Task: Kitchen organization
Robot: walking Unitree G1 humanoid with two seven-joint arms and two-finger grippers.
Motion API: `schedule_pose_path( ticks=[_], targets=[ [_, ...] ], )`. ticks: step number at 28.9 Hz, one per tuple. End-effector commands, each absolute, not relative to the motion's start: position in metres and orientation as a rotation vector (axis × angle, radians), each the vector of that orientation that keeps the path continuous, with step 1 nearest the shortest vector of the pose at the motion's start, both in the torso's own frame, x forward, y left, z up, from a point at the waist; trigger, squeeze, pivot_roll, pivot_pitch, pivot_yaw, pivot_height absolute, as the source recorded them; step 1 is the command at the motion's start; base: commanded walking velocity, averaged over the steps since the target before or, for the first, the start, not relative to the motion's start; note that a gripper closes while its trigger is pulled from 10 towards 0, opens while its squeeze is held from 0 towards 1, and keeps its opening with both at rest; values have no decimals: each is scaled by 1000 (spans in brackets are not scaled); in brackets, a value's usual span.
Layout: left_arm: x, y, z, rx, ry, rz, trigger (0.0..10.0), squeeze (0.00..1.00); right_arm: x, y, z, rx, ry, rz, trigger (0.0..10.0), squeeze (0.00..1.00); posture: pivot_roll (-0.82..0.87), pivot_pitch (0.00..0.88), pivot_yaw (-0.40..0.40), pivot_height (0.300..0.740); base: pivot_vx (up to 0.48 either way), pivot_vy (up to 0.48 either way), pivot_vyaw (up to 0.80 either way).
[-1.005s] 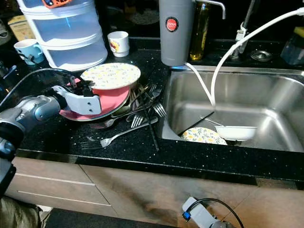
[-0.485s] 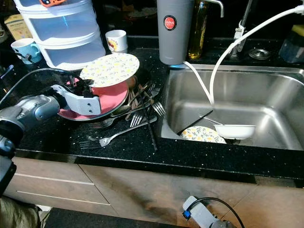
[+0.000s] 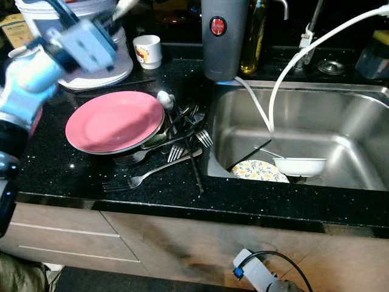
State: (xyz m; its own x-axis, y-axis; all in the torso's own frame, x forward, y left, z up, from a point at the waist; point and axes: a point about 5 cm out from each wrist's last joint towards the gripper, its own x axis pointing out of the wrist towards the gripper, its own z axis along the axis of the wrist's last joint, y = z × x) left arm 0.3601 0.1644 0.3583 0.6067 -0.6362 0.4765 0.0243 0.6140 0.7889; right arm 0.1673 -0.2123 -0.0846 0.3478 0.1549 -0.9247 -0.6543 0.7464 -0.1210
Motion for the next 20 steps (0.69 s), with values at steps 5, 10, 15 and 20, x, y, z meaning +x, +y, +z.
schedule_pose_path(
  ticks=[5,10,15,20],
  targets=[
    [332,146,359,315,-836,-725,0,0,168,-211,-85,-504,1094,529,10000,0,-16,0,29,740,0,0,0],
    [316,145,352,-2,-816,-863,0,0,167,-211,-85,-492,1102,517,10000,0,-15,0,27,740,0,0,0],
    [293,138,341,-386,-805,-1066,0,0,167,-212,-85,-496,1116,520,10000,0,-10,0,26,740,0,0,-800],
    [286,132,328,-557,-731,-1149,3843,0,168,-212,-85,-498,1116,516,10000,0,-9,0,29,740,0,0,-800]
  ],
)
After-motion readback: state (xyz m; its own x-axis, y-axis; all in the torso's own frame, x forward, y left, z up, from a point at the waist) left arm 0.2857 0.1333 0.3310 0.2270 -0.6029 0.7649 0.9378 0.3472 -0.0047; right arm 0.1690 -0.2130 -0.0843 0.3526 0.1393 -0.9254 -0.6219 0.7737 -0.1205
